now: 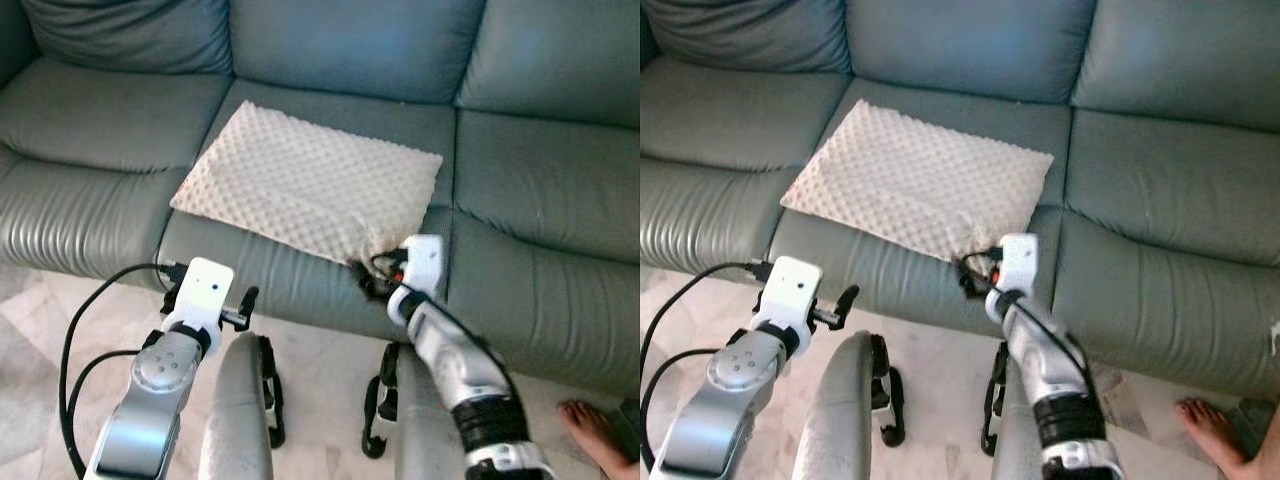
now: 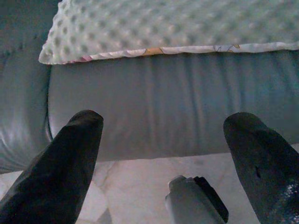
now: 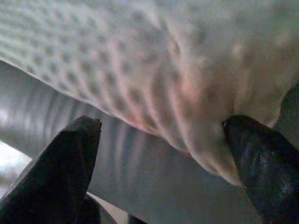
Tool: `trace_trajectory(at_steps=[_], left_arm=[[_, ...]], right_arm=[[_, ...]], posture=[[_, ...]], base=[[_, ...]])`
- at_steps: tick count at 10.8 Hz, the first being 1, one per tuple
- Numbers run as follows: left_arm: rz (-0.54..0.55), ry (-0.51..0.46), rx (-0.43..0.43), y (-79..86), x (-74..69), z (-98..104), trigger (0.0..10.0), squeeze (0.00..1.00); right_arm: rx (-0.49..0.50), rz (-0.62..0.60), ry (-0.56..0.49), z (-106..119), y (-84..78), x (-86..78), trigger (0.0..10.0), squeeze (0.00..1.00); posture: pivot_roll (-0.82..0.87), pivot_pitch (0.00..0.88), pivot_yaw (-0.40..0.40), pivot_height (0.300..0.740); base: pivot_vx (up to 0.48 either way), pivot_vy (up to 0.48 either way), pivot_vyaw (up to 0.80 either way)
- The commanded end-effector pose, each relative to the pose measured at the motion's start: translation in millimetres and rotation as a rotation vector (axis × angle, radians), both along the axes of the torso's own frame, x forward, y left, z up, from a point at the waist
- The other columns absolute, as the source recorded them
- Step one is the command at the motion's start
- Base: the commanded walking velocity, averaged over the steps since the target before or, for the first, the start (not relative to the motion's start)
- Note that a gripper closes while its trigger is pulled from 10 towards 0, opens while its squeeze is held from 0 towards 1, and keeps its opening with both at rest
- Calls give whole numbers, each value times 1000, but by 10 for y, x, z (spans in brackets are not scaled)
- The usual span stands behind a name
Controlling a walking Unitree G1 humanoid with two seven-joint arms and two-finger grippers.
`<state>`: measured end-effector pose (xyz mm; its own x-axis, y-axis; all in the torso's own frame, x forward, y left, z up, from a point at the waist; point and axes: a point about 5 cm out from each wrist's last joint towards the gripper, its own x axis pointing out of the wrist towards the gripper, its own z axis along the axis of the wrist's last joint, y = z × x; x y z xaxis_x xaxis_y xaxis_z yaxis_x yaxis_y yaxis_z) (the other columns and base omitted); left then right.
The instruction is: Move the pillow to the sofa
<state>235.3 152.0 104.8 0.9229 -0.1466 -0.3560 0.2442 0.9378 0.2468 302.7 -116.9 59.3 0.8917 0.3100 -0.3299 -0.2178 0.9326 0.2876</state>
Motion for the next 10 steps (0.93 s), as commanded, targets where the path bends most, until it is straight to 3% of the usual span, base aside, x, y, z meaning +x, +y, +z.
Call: trace_trajectory(at_steps=[1, 5, 8, 10], left_arm=[[9, 37, 7, 40, -35, -61, 10000, 0], [5, 39, 4, 20, -40, -63, 10000, 0], [13, 33, 4, 20, 2, -75, 10000, 0], [15, 19, -5, -20, 67, -83, 10000, 0]], right_arm=[[-32, -65, 58, -135, -106, -36, 10000, 1000], [-95, -274, 75, -174, -564, 51, 10000, 1000], [-132, -331, 34, -125, -645, 98, 10000, 1000], [-92, -297, 10, -89, -584, 98, 10000, 1000]], posture=[[109, 302, 83, 632], [111, 304, 85, 632], [98, 274, 78, 632], [83, 241, 74, 632]], base=[[0, 0, 0], [0, 0, 0], [0, 0, 0], [0, 0, 0]])
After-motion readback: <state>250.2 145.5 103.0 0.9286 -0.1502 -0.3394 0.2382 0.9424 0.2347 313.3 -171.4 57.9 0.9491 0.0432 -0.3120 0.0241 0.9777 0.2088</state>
